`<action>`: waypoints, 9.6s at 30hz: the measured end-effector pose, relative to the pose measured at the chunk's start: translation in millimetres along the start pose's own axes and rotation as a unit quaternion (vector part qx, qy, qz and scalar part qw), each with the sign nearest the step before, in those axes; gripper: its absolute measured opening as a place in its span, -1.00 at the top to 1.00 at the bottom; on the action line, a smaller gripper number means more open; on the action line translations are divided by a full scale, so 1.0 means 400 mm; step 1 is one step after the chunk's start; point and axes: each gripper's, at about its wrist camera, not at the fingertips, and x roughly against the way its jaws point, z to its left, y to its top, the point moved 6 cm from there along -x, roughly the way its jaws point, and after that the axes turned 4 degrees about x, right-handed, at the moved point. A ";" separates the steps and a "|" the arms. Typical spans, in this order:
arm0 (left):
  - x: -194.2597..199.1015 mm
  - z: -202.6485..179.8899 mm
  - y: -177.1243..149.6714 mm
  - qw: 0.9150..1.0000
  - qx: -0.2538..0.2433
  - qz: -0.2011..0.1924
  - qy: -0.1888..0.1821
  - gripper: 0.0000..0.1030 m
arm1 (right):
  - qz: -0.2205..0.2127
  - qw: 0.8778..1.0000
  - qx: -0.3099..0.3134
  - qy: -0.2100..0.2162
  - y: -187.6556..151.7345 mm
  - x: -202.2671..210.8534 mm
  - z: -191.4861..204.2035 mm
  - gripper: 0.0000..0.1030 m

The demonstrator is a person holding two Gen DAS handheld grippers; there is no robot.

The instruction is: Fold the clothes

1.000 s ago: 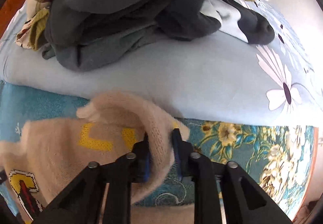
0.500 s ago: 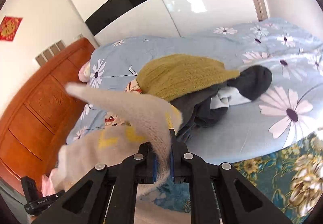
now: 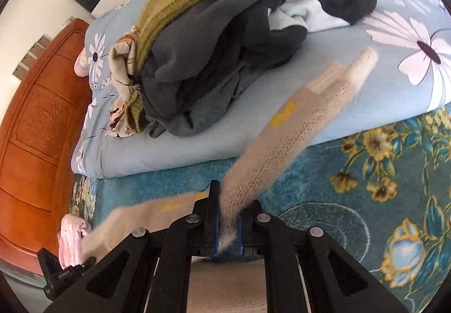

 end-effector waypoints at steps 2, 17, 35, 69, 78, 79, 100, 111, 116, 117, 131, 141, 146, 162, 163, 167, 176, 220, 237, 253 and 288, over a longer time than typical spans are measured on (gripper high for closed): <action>0.018 -0.048 0.002 0.999 -0.029 -0.014 -0.013 0.77 | -0.031 0.999 -0.006 0.003 -0.001 0.058 -0.029 0.82; -0.206 -0.460 -0.164 0.964 -0.245 0.101 0.003 0.69 | -0.139 0.974 -0.083 -0.158 -0.187 0.437 -0.409 0.83; -0.154 -0.420 -0.203 0.962 -0.238 0.131 0.025 -0.22 | 0.032 0.973 -0.154 -0.170 -0.422 0.415 -0.543 0.47; -0.141 -0.286 -0.241 0.954 -0.248 0.147 0.080 0.35 | 0.191 0.951 0.149 0.193 -0.152 0.017 -0.014 -0.03; -0.059 -0.363 -0.218 0.960 -0.255 0.079 0.080 0.64 | 0.109 0.962 0.231 0.098 -0.215 0.196 0.032 0.73; -0.038 -0.387 -0.215 0.961 -0.259 0.066 0.074 0.65 | 0.093 0.964 0.232 0.086 -0.209 0.217 0.033 0.75; 0.474 -0.853 -0.484 0.895 -0.424 -0.079 -0.110 0.66 | -0.243 0.945 0.217 0.010 -0.098 0.967 0.042 0.82; 0.348 -0.896 -0.380 0.923 -0.374 0.004 -0.091 0.66 | -0.257 0.926 0.277 -0.013 -0.028 1.082 0.096 0.85; 0.028 -0.723 -0.372 0.951 -0.299 0.075 -0.004 0.67 | -0.109 0.968 0.222 -0.051 -0.002 0.686 -0.052 0.85; -0.012 -0.693 -0.380 0.954 -0.285 0.088 0.006 0.67 | -0.080 0.974 0.205 -0.058 -0.011 0.606 -0.091 0.85; -0.260 -0.629 -0.267 0.965 -0.232 0.112 0.057 0.66 | -0.007 0.985 0.124 -0.118 0.044 0.257 -0.245 0.87; -0.388 -0.586 -0.202 0.968 -0.196 0.129 0.086 0.21 | 0.020 0.983 0.092 -0.155 0.099 0.099 -0.261 0.86; -0.343 -0.583 -0.178 0.980 -0.165 0.109 0.031 -0.20 | 0.030 0.977 0.103 -0.183 0.116 0.035 -0.248 0.84; -0.339 -0.427 -0.376 0.988 -0.055 0.138 0.027 -0.22 | 0.052 0.992 0.099 -0.061 -0.237 0.164 -0.164 0.39; -0.342 -0.438 -0.397 0.986 -0.063 0.150 0.021 -0.22 | 0.064 0.991 0.098 -0.064 -0.272 0.165 -0.170 0.39; -0.327 -0.497 -0.454 0.980 -0.089 0.180 -0.020 -0.22 | 0.084 0.988 0.099 -0.082 -0.350 0.192 -0.201 0.39; -0.296 -0.532 -0.495 0.977 -0.096 0.186 -0.044 -0.21 | 0.006 0.983 0.053 -0.174 -0.263 0.367 -0.376 0.39; -0.347 -0.705 -0.442 0.960 -0.036 0.225 -0.164 0.64 | 0.055 0.995 0.065 -0.048 -0.373 0.305 -0.202 0.06; -0.390 -0.500 -0.319 0.992 -0.075 0.099 0.006 -0.46 | 0.022 0.995 0.060 -0.072 -0.280 0.242 -0.243 0.06; -0.531 -0.401 -0.310 0.988 -0.074 0.136 -0.016 -0.34 | 0.027 0.980 0.054 -0.188 0.039 0.028 -0.327 0.07; -0.251 -0.332 -0.308 0.999 -0.002 0.004 0.039 0.07 | -0.085 0.935 -0.339 0.061 -0.414 0.305 -0.594 -0.20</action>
